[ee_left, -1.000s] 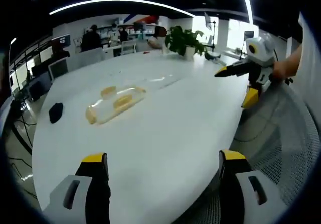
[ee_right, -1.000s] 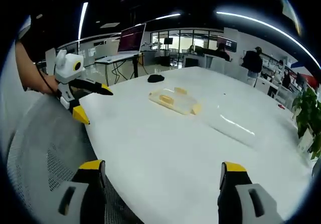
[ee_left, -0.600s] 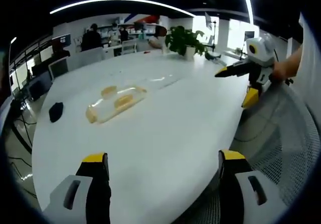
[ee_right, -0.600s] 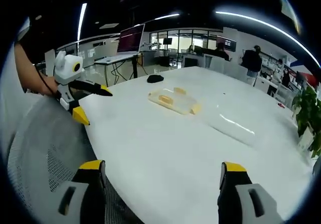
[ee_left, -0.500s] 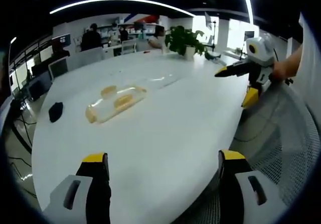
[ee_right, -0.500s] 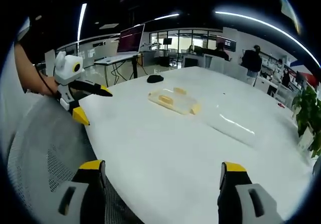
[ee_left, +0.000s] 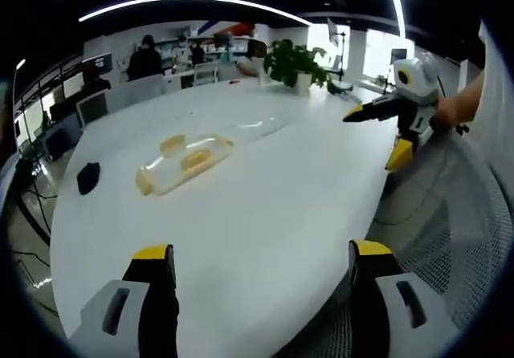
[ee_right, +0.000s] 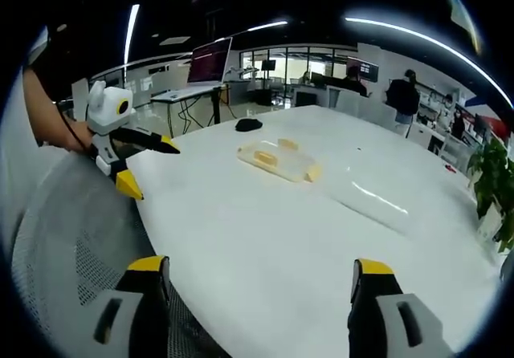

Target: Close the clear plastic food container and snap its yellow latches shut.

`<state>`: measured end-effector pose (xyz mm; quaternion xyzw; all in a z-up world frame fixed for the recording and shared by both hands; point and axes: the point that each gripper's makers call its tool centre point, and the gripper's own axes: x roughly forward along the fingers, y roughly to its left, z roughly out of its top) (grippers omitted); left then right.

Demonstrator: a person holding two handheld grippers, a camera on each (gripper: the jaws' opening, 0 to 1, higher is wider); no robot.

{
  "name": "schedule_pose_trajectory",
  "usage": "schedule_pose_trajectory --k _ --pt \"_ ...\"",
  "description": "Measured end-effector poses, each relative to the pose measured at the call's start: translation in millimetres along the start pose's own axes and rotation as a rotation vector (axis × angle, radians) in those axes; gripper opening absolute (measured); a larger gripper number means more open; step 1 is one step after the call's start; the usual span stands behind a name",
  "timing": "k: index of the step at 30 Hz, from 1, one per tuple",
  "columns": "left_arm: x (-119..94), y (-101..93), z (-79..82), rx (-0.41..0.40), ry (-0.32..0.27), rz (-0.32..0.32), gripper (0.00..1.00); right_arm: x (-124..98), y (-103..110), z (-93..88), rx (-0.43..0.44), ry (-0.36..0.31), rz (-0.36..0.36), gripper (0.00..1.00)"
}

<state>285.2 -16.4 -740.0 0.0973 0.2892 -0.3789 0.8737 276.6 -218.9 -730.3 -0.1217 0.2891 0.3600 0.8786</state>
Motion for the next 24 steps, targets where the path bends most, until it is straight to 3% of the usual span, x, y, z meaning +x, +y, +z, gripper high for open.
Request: schedule_pose_trajectory --k 11,14,24 --pt "1.2 -1.8 -1.6 0.006 0.006 -0.010 0.86 -0.4 -0.2 0.4 -0.009 -0.001 -0.002 0.94" --pt "-1.4 -1.2 5.3 0.025 -0.015 0.003 0.82 0.6 0.8 -1.1 -0.013 0.007 0.004 0.94" --pt "0.7 -2.6 1.0 0.014 0.003 -0.007 0.84 1.6 3.4 -1.4 -0.021 0.011 0.016 0.95"
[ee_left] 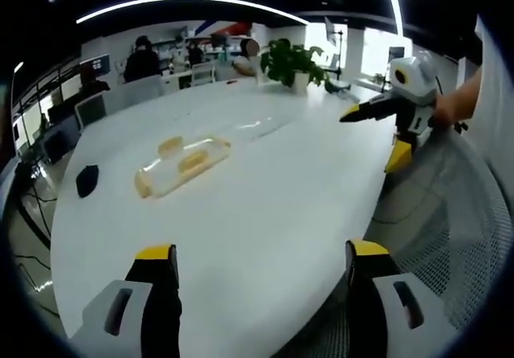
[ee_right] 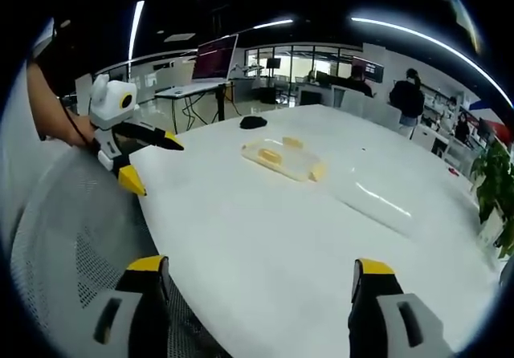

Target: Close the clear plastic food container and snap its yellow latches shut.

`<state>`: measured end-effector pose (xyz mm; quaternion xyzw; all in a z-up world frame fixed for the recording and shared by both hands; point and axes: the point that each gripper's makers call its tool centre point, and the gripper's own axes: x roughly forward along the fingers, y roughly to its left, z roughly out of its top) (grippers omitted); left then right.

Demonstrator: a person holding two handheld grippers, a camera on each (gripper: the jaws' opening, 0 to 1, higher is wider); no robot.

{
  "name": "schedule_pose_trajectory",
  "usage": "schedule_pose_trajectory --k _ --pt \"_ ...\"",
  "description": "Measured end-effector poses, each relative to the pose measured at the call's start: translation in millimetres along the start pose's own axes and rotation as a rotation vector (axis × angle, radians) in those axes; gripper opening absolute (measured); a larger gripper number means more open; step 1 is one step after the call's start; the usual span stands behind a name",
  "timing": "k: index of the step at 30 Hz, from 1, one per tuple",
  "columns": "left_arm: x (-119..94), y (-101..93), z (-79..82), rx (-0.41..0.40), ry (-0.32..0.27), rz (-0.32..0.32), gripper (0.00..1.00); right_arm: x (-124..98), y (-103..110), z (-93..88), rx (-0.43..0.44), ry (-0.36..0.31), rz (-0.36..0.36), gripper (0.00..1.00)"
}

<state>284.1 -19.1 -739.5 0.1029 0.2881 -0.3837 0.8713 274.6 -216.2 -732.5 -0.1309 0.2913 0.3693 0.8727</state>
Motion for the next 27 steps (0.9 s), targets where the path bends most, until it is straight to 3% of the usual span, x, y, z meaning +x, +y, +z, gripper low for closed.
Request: schedule_pose_trajectory --k 9,27 --pt "0.4 -1.0 2.0 0.013 -0.002 -0.003 0.86 0.1 -2.7 2.3 -0.002 0.003 0.002 0.96" --pt "9.2 -4.6 8.7 0.016 0.011 -0.070 0.88 6.2 -17.4 8.1 -0.002 0.010 -0.011 0.96"
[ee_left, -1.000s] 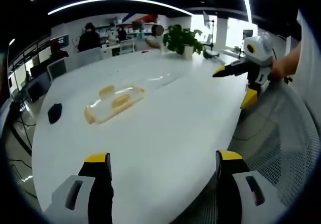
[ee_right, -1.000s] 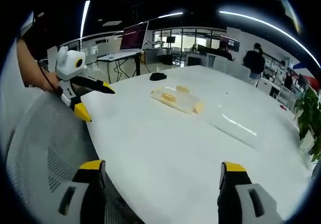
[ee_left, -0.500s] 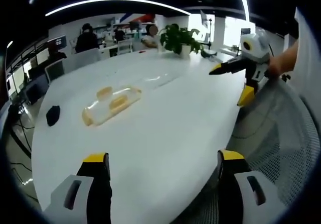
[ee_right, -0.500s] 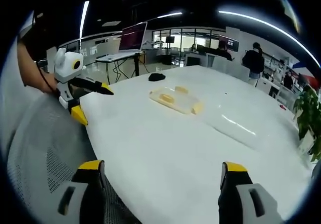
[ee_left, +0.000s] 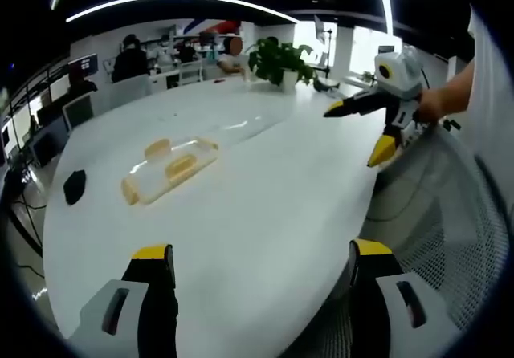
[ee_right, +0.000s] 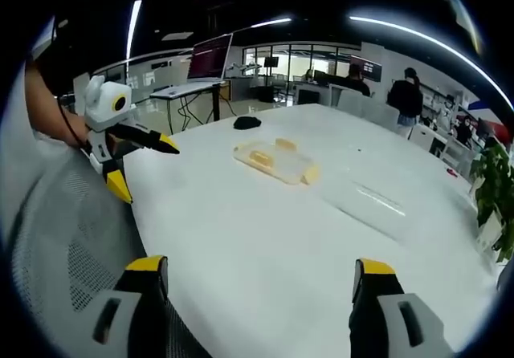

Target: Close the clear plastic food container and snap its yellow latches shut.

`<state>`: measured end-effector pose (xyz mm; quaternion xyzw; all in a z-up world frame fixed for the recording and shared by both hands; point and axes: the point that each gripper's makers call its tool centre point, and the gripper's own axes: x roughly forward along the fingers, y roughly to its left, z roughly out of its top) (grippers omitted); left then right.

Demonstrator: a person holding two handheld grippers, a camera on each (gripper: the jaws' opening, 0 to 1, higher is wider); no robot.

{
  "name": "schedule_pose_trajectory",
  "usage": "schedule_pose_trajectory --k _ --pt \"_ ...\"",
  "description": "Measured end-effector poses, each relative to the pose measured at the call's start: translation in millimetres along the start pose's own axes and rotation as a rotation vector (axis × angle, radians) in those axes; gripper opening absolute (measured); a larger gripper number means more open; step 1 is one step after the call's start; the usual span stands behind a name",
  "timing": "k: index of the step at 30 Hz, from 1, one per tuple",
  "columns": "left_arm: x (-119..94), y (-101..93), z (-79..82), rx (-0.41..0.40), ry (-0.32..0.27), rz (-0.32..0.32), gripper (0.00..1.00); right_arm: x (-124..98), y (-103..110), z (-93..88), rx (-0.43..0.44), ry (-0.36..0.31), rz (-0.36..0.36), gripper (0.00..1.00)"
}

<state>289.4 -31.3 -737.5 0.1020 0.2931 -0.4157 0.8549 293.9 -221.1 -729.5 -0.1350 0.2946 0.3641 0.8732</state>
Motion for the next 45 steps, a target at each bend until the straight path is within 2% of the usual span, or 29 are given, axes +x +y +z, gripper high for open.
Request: schedule_pose_trajectory --k 11,28,45 --pt "8.3 6.8 11.4 0.006 -0.010 -0.009 0.87 9.4 -6.9 10.4 -0.018 -0.001 0.013 0.95" --pt "17.5 18.7 7.8 0.003 0.009 -0.017 0.87 26.2 -11.8 20.9 -0.040 0.018 0.053 0.93" --pt "27.3 34.8 16.5 0.018 0.014 -0.020 0.86 41.6 -21.0 31.4 -0.073 0.033 0.081 0.90"
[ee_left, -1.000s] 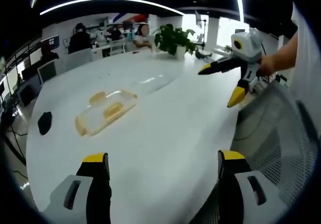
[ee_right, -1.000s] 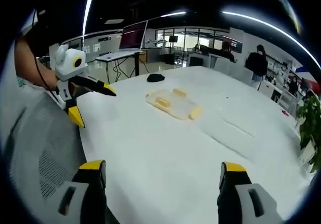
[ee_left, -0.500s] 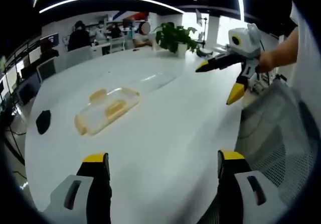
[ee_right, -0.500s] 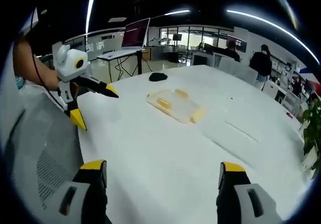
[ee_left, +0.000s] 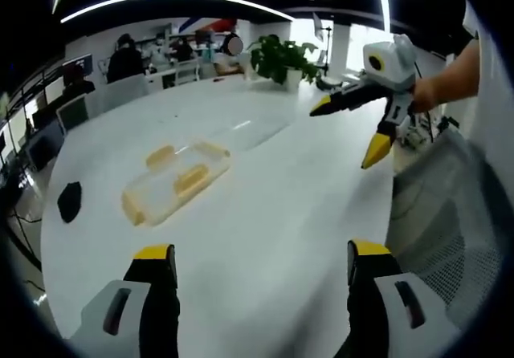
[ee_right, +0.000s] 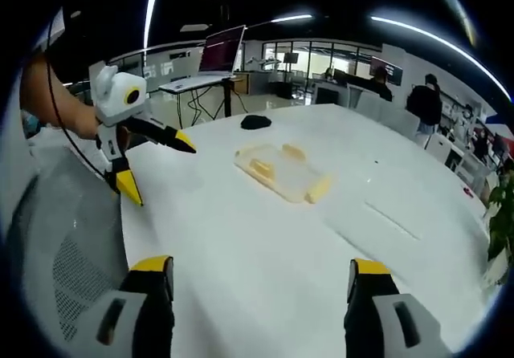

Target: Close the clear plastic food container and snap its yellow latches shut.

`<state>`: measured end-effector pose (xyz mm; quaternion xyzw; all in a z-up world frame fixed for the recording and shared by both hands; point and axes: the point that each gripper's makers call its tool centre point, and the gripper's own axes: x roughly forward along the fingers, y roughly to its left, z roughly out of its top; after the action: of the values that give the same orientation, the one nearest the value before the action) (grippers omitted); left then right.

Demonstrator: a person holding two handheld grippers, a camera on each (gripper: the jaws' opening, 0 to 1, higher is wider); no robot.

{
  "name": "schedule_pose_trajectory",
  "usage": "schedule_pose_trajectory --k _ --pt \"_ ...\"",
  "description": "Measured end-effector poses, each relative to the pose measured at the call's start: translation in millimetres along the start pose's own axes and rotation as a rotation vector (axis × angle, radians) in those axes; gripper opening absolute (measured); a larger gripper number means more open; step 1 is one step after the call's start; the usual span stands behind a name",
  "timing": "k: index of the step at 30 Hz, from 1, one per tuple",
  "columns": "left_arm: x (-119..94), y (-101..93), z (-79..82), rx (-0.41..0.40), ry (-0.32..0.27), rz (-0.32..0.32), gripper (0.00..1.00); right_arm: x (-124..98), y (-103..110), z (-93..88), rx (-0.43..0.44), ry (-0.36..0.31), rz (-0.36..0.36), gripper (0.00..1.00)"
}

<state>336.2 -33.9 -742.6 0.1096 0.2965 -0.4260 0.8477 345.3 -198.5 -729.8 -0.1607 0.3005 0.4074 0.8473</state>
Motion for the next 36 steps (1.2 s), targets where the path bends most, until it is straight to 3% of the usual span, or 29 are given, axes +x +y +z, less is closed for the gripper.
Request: schedule_pose_trajectory --k 36 --pt "12.8 51.4 0.7 0.057 0.019 -0.015 0.84 31.7 -26.5 18.1 -0.111 0.053 0.059 0.83"
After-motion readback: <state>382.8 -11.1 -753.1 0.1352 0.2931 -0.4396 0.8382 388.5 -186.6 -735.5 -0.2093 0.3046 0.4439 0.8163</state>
